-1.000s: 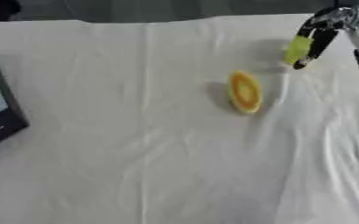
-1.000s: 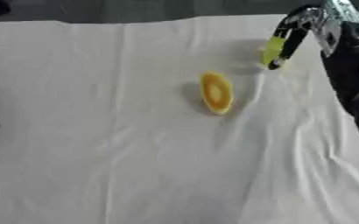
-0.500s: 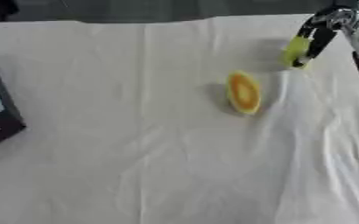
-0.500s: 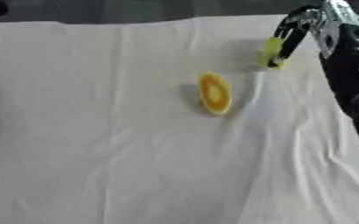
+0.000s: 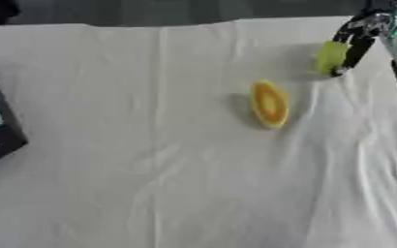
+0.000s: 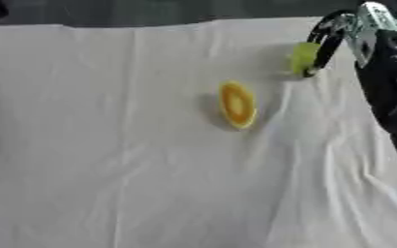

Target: Pick up the objects with one hand, pass them to the other hand, and then place them into the box on the other side of the table.

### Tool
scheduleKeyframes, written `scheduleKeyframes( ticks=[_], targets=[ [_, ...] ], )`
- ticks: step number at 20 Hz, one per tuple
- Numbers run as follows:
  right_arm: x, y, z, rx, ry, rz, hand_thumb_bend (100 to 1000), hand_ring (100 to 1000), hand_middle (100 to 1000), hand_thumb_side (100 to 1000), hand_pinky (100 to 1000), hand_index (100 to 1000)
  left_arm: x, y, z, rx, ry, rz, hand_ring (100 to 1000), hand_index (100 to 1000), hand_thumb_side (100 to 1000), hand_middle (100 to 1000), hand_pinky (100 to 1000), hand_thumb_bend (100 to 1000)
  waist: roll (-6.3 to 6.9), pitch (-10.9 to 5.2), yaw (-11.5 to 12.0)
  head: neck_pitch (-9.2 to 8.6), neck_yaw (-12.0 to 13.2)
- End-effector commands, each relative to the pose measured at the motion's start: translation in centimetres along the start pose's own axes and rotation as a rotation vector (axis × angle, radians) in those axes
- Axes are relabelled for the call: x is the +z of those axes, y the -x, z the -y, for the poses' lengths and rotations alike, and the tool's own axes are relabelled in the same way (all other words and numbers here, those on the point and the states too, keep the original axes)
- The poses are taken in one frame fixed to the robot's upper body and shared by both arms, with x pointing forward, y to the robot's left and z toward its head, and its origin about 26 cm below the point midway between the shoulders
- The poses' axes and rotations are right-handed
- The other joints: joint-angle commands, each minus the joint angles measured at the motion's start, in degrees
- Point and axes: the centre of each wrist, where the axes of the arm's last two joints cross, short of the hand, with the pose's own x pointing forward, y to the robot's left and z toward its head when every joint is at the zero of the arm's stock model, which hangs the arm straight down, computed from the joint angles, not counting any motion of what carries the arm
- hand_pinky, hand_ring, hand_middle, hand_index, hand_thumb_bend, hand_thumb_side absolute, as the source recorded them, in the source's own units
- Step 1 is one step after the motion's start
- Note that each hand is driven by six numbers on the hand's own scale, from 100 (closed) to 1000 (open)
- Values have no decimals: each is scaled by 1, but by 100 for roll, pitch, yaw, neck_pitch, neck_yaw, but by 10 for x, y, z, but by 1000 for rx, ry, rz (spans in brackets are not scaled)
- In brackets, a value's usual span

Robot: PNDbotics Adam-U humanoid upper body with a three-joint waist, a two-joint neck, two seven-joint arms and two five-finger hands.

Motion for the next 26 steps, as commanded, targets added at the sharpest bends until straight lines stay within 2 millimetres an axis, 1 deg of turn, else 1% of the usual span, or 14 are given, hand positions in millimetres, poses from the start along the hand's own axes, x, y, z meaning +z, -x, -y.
scheduleKeyframes(
  ticks=[1, 6, 9, 14, 18, 25, 26],
  targets=[
    [14, 16, 20, -7, 53, -34, 485, 928, 871, 175, 1000, 892, -3, -4, -10, -13, -30, 20, 679, 734, 401, 596, 793, 789, 75, -20, 1, -99, -4],
    [14, 13, 21, -21, 77, -11, 479, 913, 838, 168, 995, 834, -3, -4, -9, -14, -32, 17, 679, 734, 401, 596, 794, 789, 80, -9, -11, -98, -7],
    [13, 12, 20, -25, 82, -3, 478, 913, 836, 166, 995, 834, -3, -4, -9, -13, -33, 18, 679, 734, 401, 596, 795, 788, 81, -5, -10, -100, -14],
    [13, 12, 20, -19, 83, -5, 453, 914, 837, 120, 997, 842, -3, -3, -10, -23, -37, 14, 680, 733, 401, 597, 795, 784, 76, -2, -6, -105, -24],
    [13, 12, 20, -15, 82, -4, 447, 904, 817, 100, 996, 805, -3, -4, -10, -23, -39, 15, 680, 733, 400, 597, 797, 781, 79, -2, -13, -114, -17],
    [12, 9, 20, -8, 98, 13, 458, 845, 704, 107, 988, 690, -4, -5, -10, -21, -44, 17, 680, 732, 401, 597, 799, 778, 83, -7, -19, -101, -16],
    [12, 9, 20, -8, 99, 17, 462, 836, 680, 113, 986, 656, -4, -5, -10, -21, -44, 17, 680, 732, 400, 597, 799, 778, 82, -9, -19, -98, -14]
  ],
)
